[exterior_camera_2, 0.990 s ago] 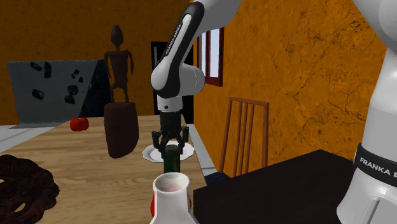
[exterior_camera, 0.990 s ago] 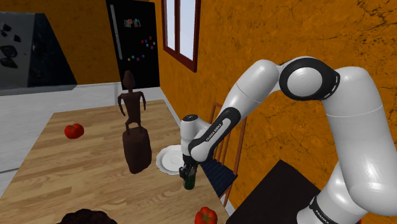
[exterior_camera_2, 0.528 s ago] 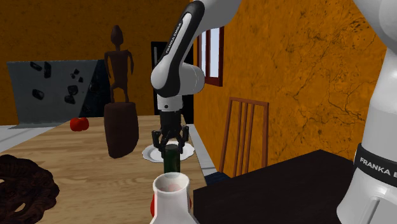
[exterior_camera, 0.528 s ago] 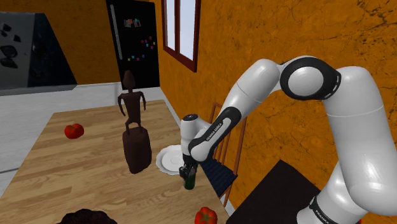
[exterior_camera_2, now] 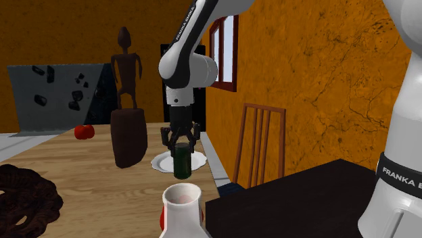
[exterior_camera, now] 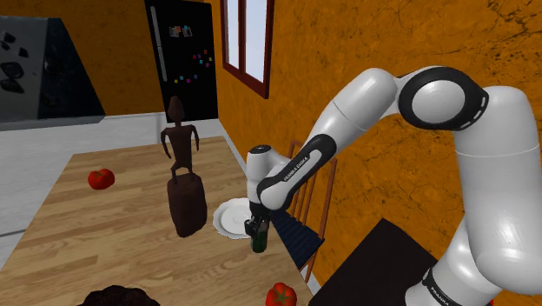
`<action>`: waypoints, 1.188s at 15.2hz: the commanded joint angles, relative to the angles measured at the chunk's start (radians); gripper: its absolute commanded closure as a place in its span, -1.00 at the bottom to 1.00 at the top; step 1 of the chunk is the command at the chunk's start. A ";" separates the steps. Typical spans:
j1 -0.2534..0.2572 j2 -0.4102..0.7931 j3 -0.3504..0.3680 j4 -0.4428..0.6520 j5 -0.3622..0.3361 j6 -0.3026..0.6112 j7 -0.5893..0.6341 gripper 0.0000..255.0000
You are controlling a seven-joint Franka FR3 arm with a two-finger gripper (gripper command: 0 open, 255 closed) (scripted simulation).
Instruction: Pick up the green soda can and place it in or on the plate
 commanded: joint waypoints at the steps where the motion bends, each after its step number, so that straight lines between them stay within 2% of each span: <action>1: -0.005 -0.024 0.005 -0.004 0.007 -0.020 -0.004 1.00; 8: -0.017 -0.103 0.021 -0.011 0.029 -0.090 -0.017 1.00; 18: -0.060 0.134 -0.023 0.466 0.009 -0.335 -0.122 1.00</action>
